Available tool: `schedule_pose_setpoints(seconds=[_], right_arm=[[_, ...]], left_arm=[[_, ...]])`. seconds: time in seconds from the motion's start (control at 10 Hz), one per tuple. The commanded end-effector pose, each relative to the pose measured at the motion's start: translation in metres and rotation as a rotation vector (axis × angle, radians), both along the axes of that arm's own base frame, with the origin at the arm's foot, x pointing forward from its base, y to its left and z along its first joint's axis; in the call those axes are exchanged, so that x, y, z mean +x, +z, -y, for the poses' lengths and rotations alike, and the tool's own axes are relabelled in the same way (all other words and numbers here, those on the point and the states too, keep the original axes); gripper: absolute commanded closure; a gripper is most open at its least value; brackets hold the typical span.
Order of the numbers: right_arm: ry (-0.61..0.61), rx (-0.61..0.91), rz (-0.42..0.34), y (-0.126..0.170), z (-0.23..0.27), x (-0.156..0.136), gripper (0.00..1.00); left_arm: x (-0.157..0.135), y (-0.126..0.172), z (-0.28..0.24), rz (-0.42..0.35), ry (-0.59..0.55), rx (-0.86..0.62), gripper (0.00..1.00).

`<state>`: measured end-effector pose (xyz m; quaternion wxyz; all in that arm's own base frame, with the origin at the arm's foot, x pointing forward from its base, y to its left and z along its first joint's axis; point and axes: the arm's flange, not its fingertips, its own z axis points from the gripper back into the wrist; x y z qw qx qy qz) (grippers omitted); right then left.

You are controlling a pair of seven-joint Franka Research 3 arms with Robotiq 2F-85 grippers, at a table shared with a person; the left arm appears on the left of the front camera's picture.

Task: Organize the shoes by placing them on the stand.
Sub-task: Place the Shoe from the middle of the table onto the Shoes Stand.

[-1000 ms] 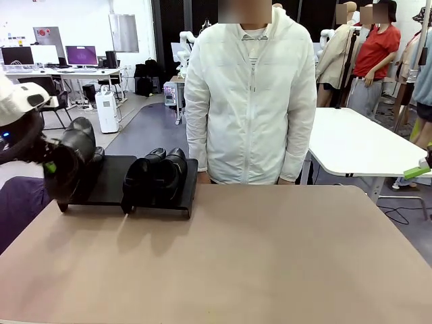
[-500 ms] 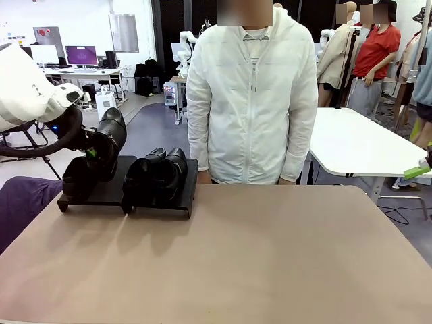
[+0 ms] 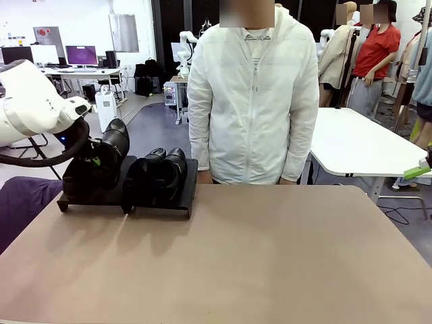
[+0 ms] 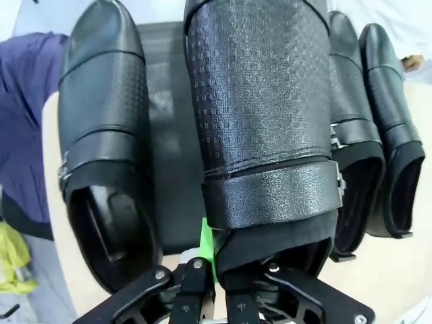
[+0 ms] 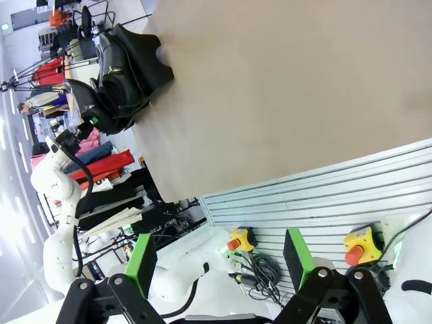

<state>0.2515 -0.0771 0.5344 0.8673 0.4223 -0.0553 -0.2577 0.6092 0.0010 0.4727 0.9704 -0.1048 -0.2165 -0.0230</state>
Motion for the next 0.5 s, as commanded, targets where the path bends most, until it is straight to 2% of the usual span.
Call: schedule_pose_setpoints(seconds=[0.0, 0.4], right_arm=[[0.013, 0.020, 0.029, 0.002, 0.000, 0.002, 0.00], [0.013, 0.020, 0.029, 0.002, 0.000, 0.002, 0.00]], left_arm=[[0.003, -0.019, -0.007, -0.008, -0.012, -0.005, 1.00], [0.009, -0.035, -0.006, -0.020, -0.028, 0.008, 1.00]])
